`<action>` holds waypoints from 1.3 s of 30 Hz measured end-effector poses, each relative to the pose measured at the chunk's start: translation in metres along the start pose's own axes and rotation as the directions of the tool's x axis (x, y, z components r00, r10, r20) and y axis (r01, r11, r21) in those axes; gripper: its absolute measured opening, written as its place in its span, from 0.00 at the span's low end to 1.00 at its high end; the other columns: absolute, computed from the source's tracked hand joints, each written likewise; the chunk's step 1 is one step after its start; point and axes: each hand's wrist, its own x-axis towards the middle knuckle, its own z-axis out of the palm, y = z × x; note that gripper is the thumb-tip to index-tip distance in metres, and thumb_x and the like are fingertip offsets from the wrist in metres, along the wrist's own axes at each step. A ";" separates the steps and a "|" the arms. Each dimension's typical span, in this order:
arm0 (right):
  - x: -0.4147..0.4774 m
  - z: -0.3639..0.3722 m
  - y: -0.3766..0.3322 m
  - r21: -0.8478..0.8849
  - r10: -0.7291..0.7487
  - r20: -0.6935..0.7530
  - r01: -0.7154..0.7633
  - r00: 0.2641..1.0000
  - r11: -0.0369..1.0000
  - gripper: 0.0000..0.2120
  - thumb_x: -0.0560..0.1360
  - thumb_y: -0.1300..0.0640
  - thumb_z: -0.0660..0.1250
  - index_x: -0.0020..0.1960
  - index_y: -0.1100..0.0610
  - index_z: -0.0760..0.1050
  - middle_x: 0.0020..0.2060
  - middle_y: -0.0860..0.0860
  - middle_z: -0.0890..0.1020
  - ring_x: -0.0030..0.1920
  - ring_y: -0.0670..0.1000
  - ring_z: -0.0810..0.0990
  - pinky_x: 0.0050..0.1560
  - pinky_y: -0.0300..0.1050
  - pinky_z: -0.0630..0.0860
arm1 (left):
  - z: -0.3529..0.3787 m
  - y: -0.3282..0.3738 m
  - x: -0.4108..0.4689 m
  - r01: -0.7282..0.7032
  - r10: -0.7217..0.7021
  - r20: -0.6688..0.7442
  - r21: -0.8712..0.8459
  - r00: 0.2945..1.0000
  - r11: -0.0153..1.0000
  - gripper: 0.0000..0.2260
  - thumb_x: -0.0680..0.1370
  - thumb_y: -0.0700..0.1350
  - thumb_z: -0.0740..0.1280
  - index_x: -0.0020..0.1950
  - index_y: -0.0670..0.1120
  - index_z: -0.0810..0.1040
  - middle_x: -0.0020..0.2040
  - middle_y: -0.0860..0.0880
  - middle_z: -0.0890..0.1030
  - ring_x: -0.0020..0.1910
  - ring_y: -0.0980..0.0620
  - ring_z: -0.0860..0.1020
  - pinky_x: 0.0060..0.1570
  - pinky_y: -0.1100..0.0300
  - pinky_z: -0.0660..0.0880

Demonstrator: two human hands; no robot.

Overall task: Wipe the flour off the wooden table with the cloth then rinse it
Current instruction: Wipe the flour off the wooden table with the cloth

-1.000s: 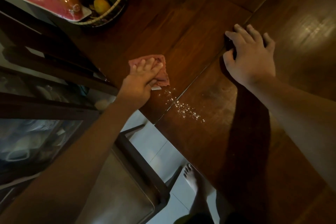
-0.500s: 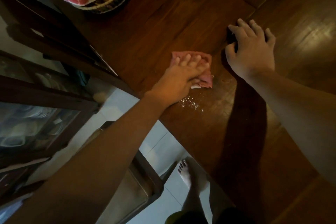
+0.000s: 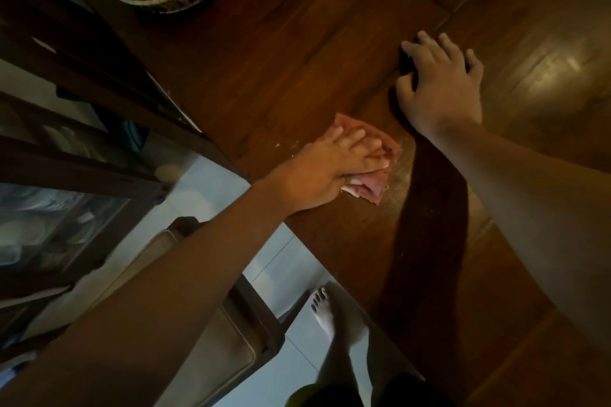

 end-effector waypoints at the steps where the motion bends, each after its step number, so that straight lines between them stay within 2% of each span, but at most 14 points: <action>1: 0.000 0.000 -0.001 -0.005 0.000 0.000 0.000 1.000 1.000 0.26 0.81 0.43 0.50 0.78 0.47 0.62 0.80 0.49 0.61 0.81 0.54 0.54 0.79 0.64 0.49 | -0.002 -0.003 -0.001 0.001 0.000 0.002 -0.025 1.000 1.000 0.23 0.82 0.38 0.61 0.76 0.53 0.66 0.79 0.51 0.61 0.80 0.51 0.53 0.79 0.53 0.43; 5: 0.001 0.000 -0.002 -0.006 0.009 -0.001 -0.009 1.000 1.000 0.26 0.81 0.44 0.51 0.78 0.46 0.62 0.80 0.49 0.62 0.81 0.54 0.54 0.79 0.63 0.49 | 0.006 0.020 0.020 0.269 -0.263 -0.060 0.121 0.963 0.956 0.24 0.85 0.45 0.57 0.80 0.54 0.55 0.81 0.50 0.55 0.80 0.49 0.50 0.78 0.50 0.44; 8: 0.001 0.000 -0.001 -0.003 0.014 0.003 -0.014 1.000 1.000 0.25 0.81 0.45 0.52 0.78 0.46 0.63 0.80 0.49 0.62 0.81 0.54 0.54 0.79 0.64 0.49 | 0.025 0.057 0.019 0.150 -0.189 0.104 0.300 0.977 0.942 0.27 0.85 0.45 0.54 0.81 0.53 0.45 0.82 0.48 0.44 0.80 0.45 0.43 0.76 0.48 0.36; 10: 0.001 -0.001 -0.002 0.009 0.009 0.009 -0.009 1.000 1.000 0.25 0.81 0.45 0.52 0.78 0.46 0.63 0.80 0.50 0.62 0.81 0.54 0.54 0.79 0.64 0.48 | 0.034 0.061 -0.001 -0.027 -0.001 0.122 0.226 0.993 0.974 0.29 0.82 0.42 0.60 0.80 0.53 0.54 0.81 0.49 0.50 0.80 0.47 0.46 0.74 0.52 0.33; 12: 0.000 0.000 -0.002 0.013 0.008 0.007 -0.008 1.000 1.000 0.25 0.81 0.45 0.51 0.78 0.46 0.63 0.80 0.49 0.62 0.81 0.54 0.54 0.79 0.63 0.48 | 0.030 0.048 -0.020 -0.165 0.161 0.059 0.070 0.985 0.984 0.29 0.76 0.34 0.66 0.76 0.50 0.67 0.78 0.48 0.64 0.79 0.46 0.57 0.77 0.49 0.43; 15: -0.001 -0.001 -0.001 0.008 0.009 0.001 -0.009 1.000 1.000 0.25 0.82 0.45 0.51 0.78 0.46 0.62 0.80 0.49 0.62 0.81 0.54 0.54 0.79 0.63 0.47 | 0.023 0.017 -0.028 0.012 -0.004 -0.089 0.084 0.996 0.996 0.25 0.75 0.35 0.66 0.71 0.47 0.73 0.73 0.45 0.72 0.75 0.42 0.66 0.75 0.43 0.58; 19: 0.000 -0.001 -0.002 0.010 0.008 -0.011 -0.008 1.000 1.000 0.26 0.82 0.45 0.51 0.78 0.47 0.63 0.80 0.49 0.62 0.81 0.54 0.54 0.79 0.63 0.48 | 0.018 0.044 -0.006 0.272 -0.301 0.098 0.234 0.949 0.933 0.29 0.84 0.42 0.58 0.81 0.52 0.47 0.81 0.48 0.46 0.80 0.44 0.43 0.76 0.51 0.35; 22: -0.002 -0.001 -0.002 0.011 -0.004 -0.014 0.005 1.000 1.000 0.26 0.82 0.46 0.51 0.79 0.47 0.63 0.80 0.50 0.62 0.81 0.54 0.54 0.79 0.63 0.47 | 0.046 0.097 0.007 0.089 -0.190 0.328 0.298 0.925 0.951 0.40 0.80 0.42 0.63 0.80 0.54 0.38 0.81 0.47 0.37 0.79 0.41 0.37 0.72 0.44 0.31; 25: -0.004 -0.002 0.000 0.016 0.001 -0.010 -0.001 1.000 1.000 0.26 0.82 0.45 0.51 0.79 0.47 0.62 0.80 0.50 0.61 0.81 0.54 0.53 0.80 0.62 0.46 | 0.076 0.112 -0.018 -0.282 0.183 0.382 0.223 0.906 0.933 0.35 0.76 0.44 0.66 0.81 0.53 0.55 0.81 0.47 0.53 0.80 0.42 0.49 0.74 0.42 0.35; 27: -0.004 -0.001 -0.001 -0.003 -0.008 0.003 0.008 1.000 1.000 0.26 0.82 0.45 0.50 0.79 0.47 0.62 0.81 0.50 0.61 0.81 0.54 0.53 0.80 0.62 0.46 | 0.078 0.098 -0.035 -0.333 0.330 0.115 0.015 0.937 0.943 0.25 0.73 0.39 0.65 0.70 0.49 0.76 0.73 0.48 0.73 0.75 0.47 0.65 0.77 0.44 0.54; 29: -0.003 0.001 -0.002 -0.024 -0.019 0.010 0.019 1.000 1.000 0.27 0.82 0.44 0.50 0.80 0.47 0.61 0.81 0.50 0.60 0.81 0.54 0.53 0.80 0.61 0.47 | 0.075 0.070 -0.038 -0.295 0.301 -0.072 0.077 0.951 0.952 0.25 0.70 0.34 0.65 0.66 0.48 0.78 0.69 0.49 0.76 0.72 0.50 0.69 0.74 0.47 0.59; 32: -0.003 0.001 0.000 -0.048 -0.025 0.011 0.026 1.000 0.999 0.27 0.81 0.44 0.49 0.80 0.48 0.61 0.80 0.50 0.61 0.81 0.54 0.53 0.79 0.62 0.47 | 0.056 0.058 -0.015 0.001 0.010 -0.178 0.061 0.984 0.998 0.26 0.73 0.35 0.68 0.71 0.49 0.73 0.73 0.49 0.70 0.75 0.48 0.64 0.76 0.55 0.48; 35: -0.002 0.001 0.001 -0.037 -0.024 0.014 0.024 1.000 0.999 0.28 0.81 0.43 0.49 0.80 0.48 0.61 0.81 0.50 0.60 0.81 0.54 0.53 0.80 0.61 0.46 | 0.049 0.096 0.020 0.200 -0.197 -0.032 0.172 0.980 0.965 0.30 0.80 0.41 0.63 0.80 0.54 0.57 0.81 0.47 0.55 0.80 0.43 0.50 0.76 0.49 0.39; 39: -0.004 0.000 0.001 -0.024 -0.029 0.030 0.029 0.999 0.999 0.29 0.81 0.42 0.49 0.80 0.47 0.59 0.81 0.50 0.59 0.82 0.54 0.51 0.80 0.62 0.46 | 0.072 0.137 0.021 -0.136 0.064 0.256 0.274 0.965 0.952 0.33 0.81 0.47 0.59 0.80 0.58 0.43 0.81 0.54 0.42 0.80 0.48 0.38 0.72 0.47 0.28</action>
